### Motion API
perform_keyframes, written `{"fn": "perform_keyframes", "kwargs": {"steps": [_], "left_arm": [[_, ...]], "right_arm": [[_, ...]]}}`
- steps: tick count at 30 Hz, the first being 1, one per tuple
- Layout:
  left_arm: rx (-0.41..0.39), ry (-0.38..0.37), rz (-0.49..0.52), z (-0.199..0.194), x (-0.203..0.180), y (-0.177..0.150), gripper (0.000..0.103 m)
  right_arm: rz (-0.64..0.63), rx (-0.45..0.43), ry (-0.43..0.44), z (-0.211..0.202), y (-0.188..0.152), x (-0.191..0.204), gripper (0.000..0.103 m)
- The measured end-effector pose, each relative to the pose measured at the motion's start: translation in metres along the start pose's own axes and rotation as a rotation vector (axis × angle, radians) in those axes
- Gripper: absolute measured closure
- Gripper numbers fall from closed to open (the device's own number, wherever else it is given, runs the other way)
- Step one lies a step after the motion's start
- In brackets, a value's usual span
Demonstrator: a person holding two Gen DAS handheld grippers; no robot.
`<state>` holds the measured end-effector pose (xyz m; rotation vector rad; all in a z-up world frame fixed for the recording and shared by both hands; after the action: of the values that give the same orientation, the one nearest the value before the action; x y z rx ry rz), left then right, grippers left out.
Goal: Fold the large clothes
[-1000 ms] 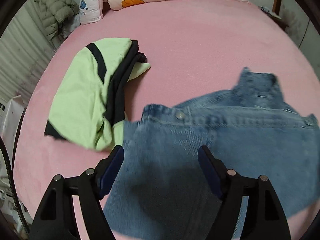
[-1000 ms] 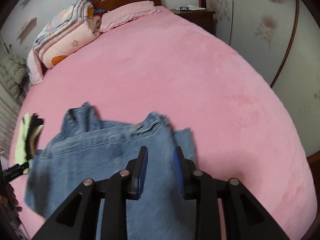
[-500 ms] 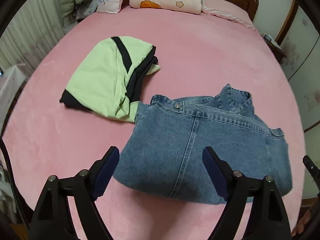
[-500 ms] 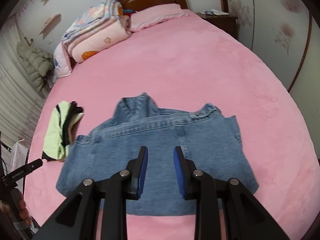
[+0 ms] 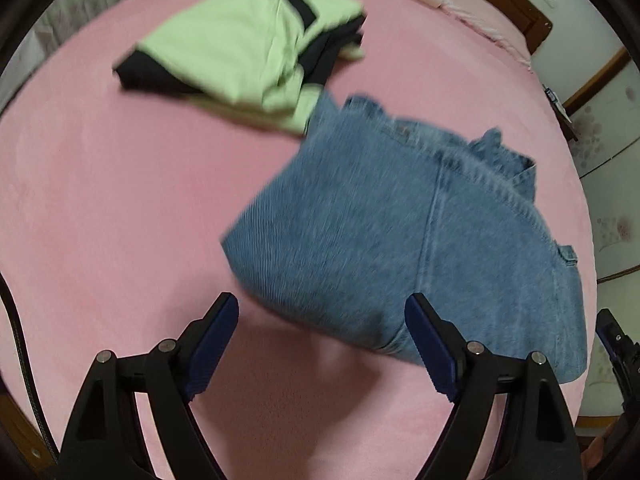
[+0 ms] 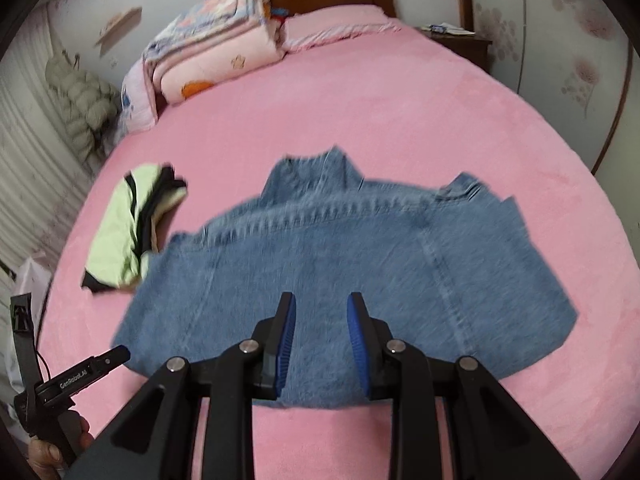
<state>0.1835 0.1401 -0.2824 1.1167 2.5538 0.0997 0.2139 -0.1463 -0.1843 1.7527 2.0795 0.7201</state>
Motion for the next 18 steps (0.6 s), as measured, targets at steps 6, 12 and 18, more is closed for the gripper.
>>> {"fn": "perform_keyframes", "kwargs": {"steps": [6, 12, 18], "left_arm": [[0.087, -0.103, -0.093, 0.046, 0.015, -0.015, 0.019], [0.054, -0.238, -0.144, 0.066, 0.017, -0.008, 0.010], [0.019, -0.259, -0.168, 0.083, 0.006, 0.007, 0.004]], "right_arm": [[-0.052, 0.025, 0.000, 0.033, -0.022, 0.025, 0.076], [-0.061, 0.043, 0.034, 0.050, -0.041, 0.040, 0.077], [-0.074, 0.041, 0.046, 0.054, -0.052, 0.048, 0.077]]}}
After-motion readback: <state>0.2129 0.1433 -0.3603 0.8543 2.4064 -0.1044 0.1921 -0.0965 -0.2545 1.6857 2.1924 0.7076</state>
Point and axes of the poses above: each gripper's, at about its wrist camera, not at the fingertips, and z roughly the way its jaws point, x to its left, y to its top, the point moved 4 cm from there along z, roughly the way its jaws point, and after that the axes turned 12 degrees about -z, right-handed, at the moved point
